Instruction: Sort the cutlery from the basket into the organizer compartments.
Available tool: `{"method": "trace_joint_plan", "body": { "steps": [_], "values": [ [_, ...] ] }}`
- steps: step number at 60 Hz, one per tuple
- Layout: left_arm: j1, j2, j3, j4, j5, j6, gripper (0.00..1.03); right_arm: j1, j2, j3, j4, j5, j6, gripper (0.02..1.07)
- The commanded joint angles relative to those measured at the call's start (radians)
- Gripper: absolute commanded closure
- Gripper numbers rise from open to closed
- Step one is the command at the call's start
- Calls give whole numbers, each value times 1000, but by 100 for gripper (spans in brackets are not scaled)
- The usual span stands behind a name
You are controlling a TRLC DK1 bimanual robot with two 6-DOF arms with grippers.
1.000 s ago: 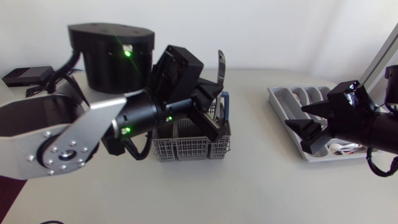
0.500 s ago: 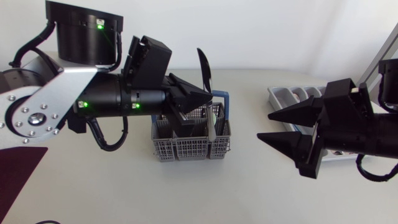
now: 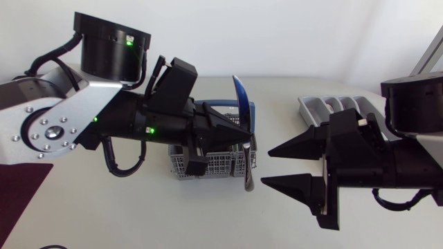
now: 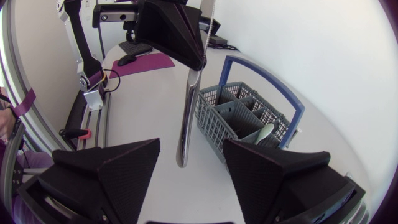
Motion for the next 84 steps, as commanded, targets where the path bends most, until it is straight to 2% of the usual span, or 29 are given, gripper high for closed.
{"method": "trace_joint_plan", "body": {
  "steps": [1,16,43,58,60,62,70,75,84],
  "values": [
    [-11,12,27,-2,30,0,100,20,20,-16,16,-15,34,34],
    [-36,12,22,-13,48,8,100,77,69,-11,76,-17,79,49],
    [-48,1,11,-28,59,29,100,134,100,10,90,-17,117,101],
    [-31,-22,-1,-14,59,29,100,144,92,10,76,6,131,102],
    [-30,-27,-1,-13,59,28,96,146,92,10,70,11,131,102],
    [-27,-30,2,-11,59,23,87,148,89,10,64,14,131,102],
    [7,-31,31,-13,31,15,30,148,66,7,24,28,131,102],
    [28,-45,70,-9,-13,-1,7,143,48,-1,-5,46,122,102],
    [116,-59,162,0,-63,-46,5,98,-11,-13,-71,61,96,102]
  ]
}}
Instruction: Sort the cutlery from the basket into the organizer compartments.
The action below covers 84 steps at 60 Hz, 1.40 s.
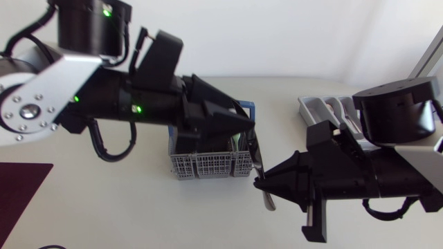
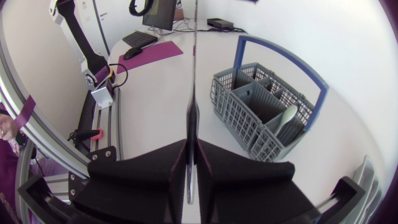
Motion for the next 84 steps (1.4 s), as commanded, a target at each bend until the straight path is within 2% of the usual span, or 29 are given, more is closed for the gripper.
{"method": "trace_joint_plan", "body": {
  "steps": [1,7,15,24,30,36,39,41,47,52,66,84],
  "values": [
    [67,-30,98,29,-61,-47,5,-30,-51,-13,-39,-12,-29,102],
    [144,-30,151,13,-126,-52,5,-161,-91,-7,-115,-15,-95,102],
    [196,-40,154,3,-126,-56,5,-311,-107,-13,-166,-55,-177,102],
    [280,-56,184,20,-124,-121,5,-452,-97,-22,-186,-92,-254,102],
    [291,-60,207,-3,-121,-122,5,-558,-82,-14,-173,-92,-280,102],
    [267,-59,211,-84,-25,-75,6,-682,-36,6,-137,-94,-288,102],
    [210,-53,205,-162,31,-15,6,-760,11,27,-123,-95,-303,102],
    [168,-50,199,-236,37,66,6,-817,41,36,-89,-95,-302,102],
    [125,-51,156,-260,34,106,6,-900,100,59,-31,-72,-299,102],
    [109,-40,131,-276,5,132,6,-984,194,108,17,-40,-297,102],
    [-5,-19,58,-293,-195,252,6,-1099,432,231,179,104,-296,102],
    [-39,6,3,-288,-265,304,6,-1155,778,467,248,242,-268,102]
  ]
}}
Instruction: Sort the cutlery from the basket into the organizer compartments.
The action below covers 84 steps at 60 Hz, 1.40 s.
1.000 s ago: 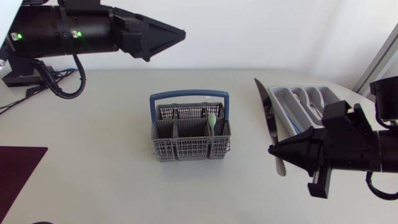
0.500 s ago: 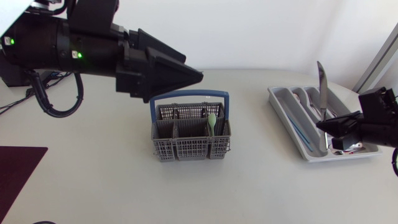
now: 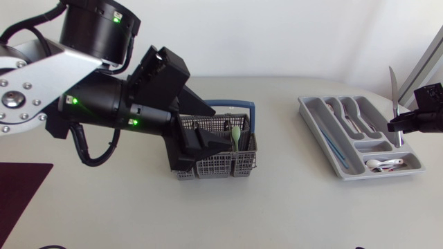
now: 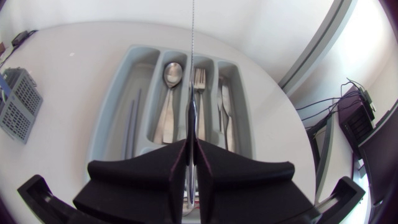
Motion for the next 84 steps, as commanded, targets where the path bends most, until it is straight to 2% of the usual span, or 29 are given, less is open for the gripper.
{"method": "trace_joint_plan", "body": {
  "steps": [1,26,50,57,71,84],
  "values": [
    [-10,15,-34,4,-12,32,6,-9,90,80,38,39,23,102],
    [-53,21,-59,5,-46,56,6,26,432,385,64,255,105,102],
    [-63,-11,-99,4,-49,69,6,77,635,540,32,349,128,101],
    [-63,-23,-108,2,-49,73,6,83,650,554,24,367,128,92],
    [-62,-37,-111,-4,-51,75,6,86,635,529,17,373,125,63],
    [-57,-52,-134,-2,-63,89,6,83,462,396,38,349,122,47]
  ]
}}
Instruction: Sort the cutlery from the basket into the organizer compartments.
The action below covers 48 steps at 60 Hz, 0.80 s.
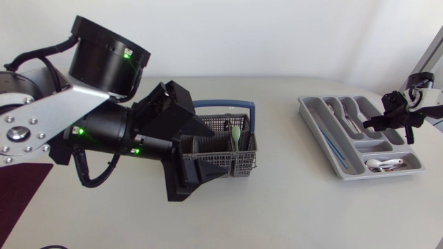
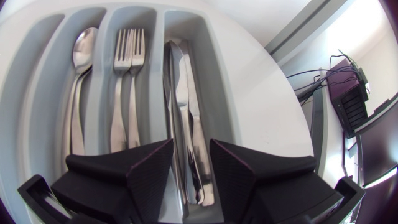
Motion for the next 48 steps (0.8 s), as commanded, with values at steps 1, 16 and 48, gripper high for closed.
{"method": "trace_joint_plan", "body": {
  "steps": [1,16,48],
  "values": [
    [0,-17,-35,-2,-11,31,6,5,-133,-84,13,-21,15,47],
    [10,-29,-66,8,-29,52,6,90,-563,-418,23,-196,-12,47],
    [-4,-28,-156,122,-98,63,6,611,-1021,-674,-167,-306,247,47]
  ]
}}
